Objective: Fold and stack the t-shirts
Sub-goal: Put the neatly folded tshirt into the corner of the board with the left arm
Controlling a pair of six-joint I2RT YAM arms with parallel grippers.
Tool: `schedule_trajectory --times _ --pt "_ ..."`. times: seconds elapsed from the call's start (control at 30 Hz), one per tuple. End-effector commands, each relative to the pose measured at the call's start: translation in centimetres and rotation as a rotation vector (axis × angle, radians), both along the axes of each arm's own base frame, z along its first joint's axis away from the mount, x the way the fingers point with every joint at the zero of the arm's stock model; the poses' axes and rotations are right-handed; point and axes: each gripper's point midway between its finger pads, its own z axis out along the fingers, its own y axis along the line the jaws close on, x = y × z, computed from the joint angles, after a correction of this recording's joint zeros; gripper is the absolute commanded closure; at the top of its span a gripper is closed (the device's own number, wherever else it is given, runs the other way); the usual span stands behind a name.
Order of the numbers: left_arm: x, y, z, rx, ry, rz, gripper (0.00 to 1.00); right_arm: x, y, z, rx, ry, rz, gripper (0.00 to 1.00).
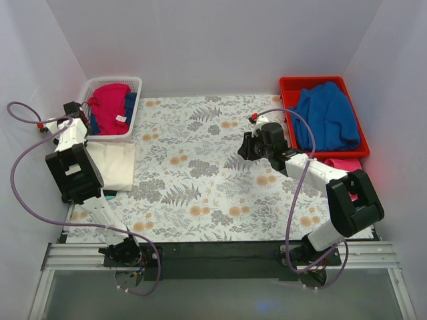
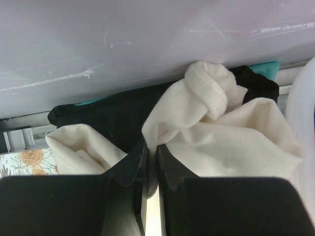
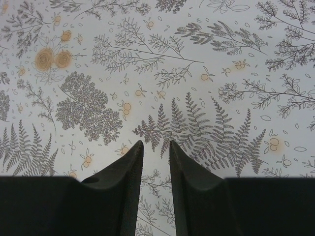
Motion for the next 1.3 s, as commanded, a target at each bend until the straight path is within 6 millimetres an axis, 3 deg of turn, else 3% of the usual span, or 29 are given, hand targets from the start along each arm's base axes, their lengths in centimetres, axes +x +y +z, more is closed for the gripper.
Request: schedule_trajectory --times 0.0,0.4,0.5,0.53,0.63,0.83,0.93,1.03,1.13,1.17,1.23,1.27 --pt "0.4 2.4 3.8 0.126 -0.094 0.088 1.00 0.6 0.1 2.0 0.021 -0.068 -0.008 0.66" --pt "-1.1 2.9 5.8 0.214 -0.161 0.170 1.00 0.5 0.1 1.2 0.015 -0.047 -0.006 0.66" --pt "-0.8 2.8 7.0 0.222 -0.202 0.147 0.82 0.3 0.1 1.0 0.016 -0.041 0.002 0.66" --pt "-0.7 2.8 7.6 0.228 -0.229 0.143 0.69 0.2 0.1 0.9 0.014 -0.039 0.006 0.66" --pt "0.2 2.6 8.6 0.218 -0.268 0.096 0.54 0.0 0.4 0.6 0.018 -0.029 0.023 0.66" --pt "1.0 2.3 9.5 0.206 -0.285 0.039 0.51 -0.2 0.5 0.6 0.026 -0.023 0.029 0.66" --pt "1.6 1.2 9.8 0.186 -0.301 -0.007 0.50 -0.2 0.6 0.7 0.027 -0.027 0.032 0.66" --pt "2.8 -1.8 11.2 0.171 -0.342 -0.116 0.50 -0.1 0.3 1.1 0.025 -0.036 0.021 0.65" --pt "4.6 -7.0 13.0 0.146 -0.403 -0.310 0.50 -0.2 -0.1 1.6 0.010 -0.052 0.008 0.65" --pt "6.1 -10.4 13.2 0.087 -0.452 -0.416 0.50 -0.1 -0.4 1.7 0.003 -0.058 -0.003 0.65" --pt "6.5 -14.1 14.0 0.038 -0.509 -0.541 0.48 -0.2 -0.8 2.0 -0.010 -0.069 -0.008 0.64" --pt "7.4 -17.8 14.1 -0.043 -0.558 -0.661 0.47 -0.2 -1.1 2.0 -0.021 -0.072 -0.020 0.64"
